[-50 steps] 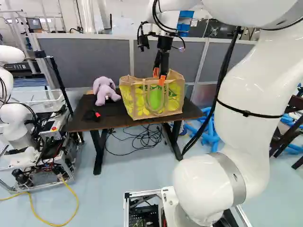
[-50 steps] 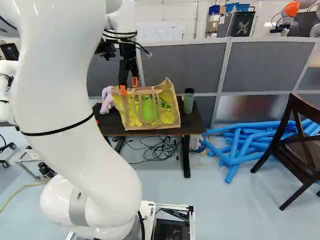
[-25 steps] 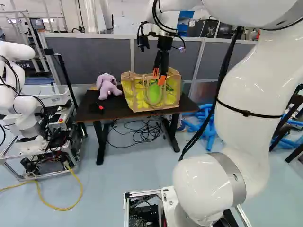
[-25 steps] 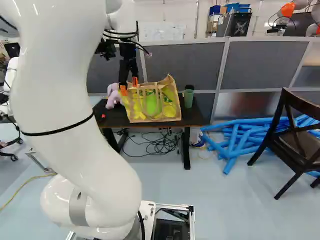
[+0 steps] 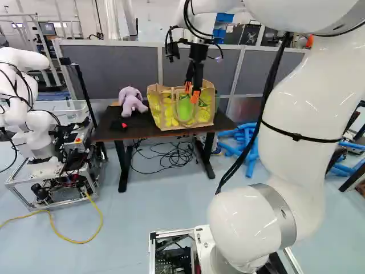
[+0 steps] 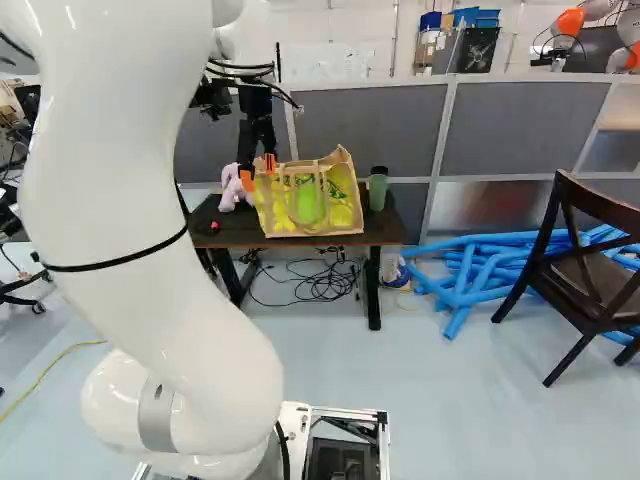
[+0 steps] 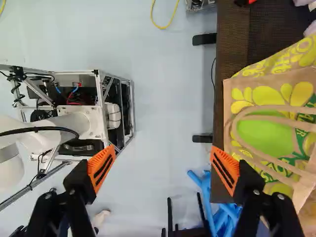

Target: Pick up the bag on the ground and place it on the table

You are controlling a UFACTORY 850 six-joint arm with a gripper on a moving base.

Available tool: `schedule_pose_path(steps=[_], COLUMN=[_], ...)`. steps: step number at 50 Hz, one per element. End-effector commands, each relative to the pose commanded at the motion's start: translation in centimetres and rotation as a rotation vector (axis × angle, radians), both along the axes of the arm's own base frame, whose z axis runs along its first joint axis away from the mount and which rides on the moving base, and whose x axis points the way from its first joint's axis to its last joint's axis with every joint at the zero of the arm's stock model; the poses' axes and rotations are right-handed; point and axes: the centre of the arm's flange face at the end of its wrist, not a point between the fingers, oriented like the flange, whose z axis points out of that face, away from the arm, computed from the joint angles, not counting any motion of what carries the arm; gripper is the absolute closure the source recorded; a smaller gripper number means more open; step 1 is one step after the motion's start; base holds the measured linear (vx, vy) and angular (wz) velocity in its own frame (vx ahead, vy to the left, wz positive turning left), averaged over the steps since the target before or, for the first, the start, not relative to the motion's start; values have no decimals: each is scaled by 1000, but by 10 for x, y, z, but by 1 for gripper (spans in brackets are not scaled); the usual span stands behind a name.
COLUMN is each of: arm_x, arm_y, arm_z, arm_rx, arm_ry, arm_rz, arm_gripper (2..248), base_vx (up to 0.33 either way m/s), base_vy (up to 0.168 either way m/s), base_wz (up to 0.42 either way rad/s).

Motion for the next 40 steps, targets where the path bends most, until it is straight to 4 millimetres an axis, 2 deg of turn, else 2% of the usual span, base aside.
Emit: schedule_pose_path(steps=[40], arm_x=[0], arm_y=[0], arm_z=[-3], arm_rx=[-1], arm_ry=[-8], arm_rz=[-13], arm_gripper=[3], base_vx=[-6], base_vy=[0], base_wz=[0])
